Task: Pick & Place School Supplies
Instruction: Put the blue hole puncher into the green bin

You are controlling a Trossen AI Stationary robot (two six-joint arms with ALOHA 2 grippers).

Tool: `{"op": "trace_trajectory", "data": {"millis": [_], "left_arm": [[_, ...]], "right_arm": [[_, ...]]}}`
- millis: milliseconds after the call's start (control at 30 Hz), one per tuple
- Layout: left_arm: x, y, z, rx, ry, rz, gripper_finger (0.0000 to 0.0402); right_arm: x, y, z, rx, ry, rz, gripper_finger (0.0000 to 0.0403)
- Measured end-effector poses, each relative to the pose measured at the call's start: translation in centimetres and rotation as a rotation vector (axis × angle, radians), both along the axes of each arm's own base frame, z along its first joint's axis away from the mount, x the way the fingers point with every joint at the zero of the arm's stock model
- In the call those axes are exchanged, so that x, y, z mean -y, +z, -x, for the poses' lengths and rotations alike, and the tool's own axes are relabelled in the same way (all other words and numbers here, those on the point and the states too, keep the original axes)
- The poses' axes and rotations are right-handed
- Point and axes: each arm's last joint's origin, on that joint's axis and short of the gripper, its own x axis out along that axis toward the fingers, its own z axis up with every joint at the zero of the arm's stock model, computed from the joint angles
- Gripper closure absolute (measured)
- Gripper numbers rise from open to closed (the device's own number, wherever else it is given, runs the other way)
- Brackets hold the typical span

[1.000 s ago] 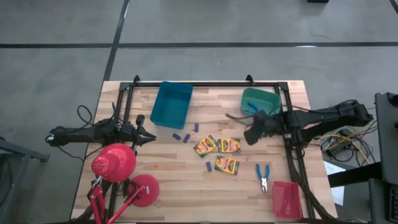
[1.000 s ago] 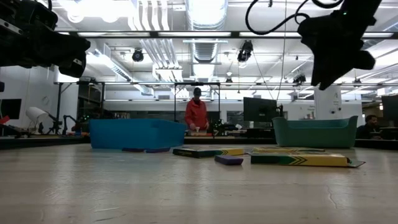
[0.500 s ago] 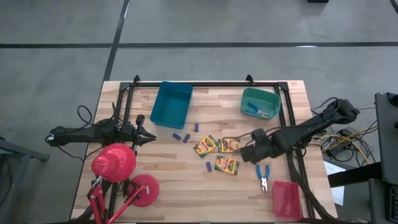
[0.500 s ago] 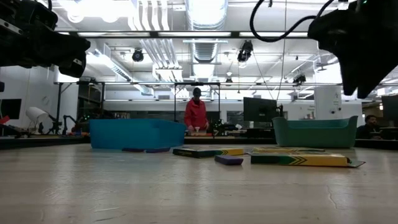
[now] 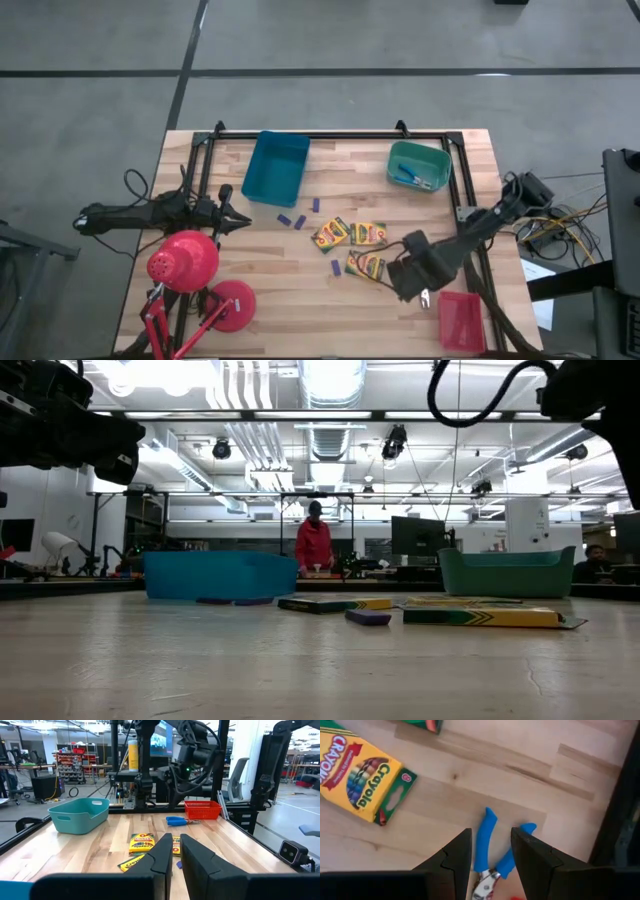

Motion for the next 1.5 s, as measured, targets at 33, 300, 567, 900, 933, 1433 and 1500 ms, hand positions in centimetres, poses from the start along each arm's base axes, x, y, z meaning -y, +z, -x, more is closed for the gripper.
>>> {"op": "trace_trajectory", "data": {"millis": [33, 300, 567, 900, 933, 1433, 1500], "left_arm": [[0.0, 0.0, 0.0, 0.000, -0.001, 0.000, 0.0362], [0.0, 0.0, 0.0, -0.001, 0.000, 0.000, 0.0362], [0.0, 0.0, 0.0, 0.000, 0.000, 0.000, 0.0360], [0.0, 0.0, 0.0, 0.000, 0.000, 0.000, 0.0360], [0.0, 0.0, 0.0, 0.000, -0.001, 0.000, 0.0361], [0.0, 0.0, 0.0, 0.000, 0.000, 0.000, 0.0360], [0.0, 0.0, 0.0, 0.000, 0.000, 0.000, 0.0360]], "right_arm": [[-0.3, -0.1, 0.1, 0.007, -0.004, 0.000, 0.0272], [-0.7, -1.5, 1.8, 0.070, -0.021, -0.034, 0.0271], [-0.4, -4.4, 2.3, 0.095, -0.030, -0.097, 0.0273], [-0.1, -6.0, 2.7, 0.113, -0.043, -0.115, 0.0275], [-0.1, -6.2, 2.7, 0.120, -0.043, -0.121, 0.0275], [0.4, -8.1, 3.4, 0.123, -0.051, -0.151, 0.0281], [0.4, -8.2, 3.4, 0.122, -0.053, -0.151, 0.0289]]}}
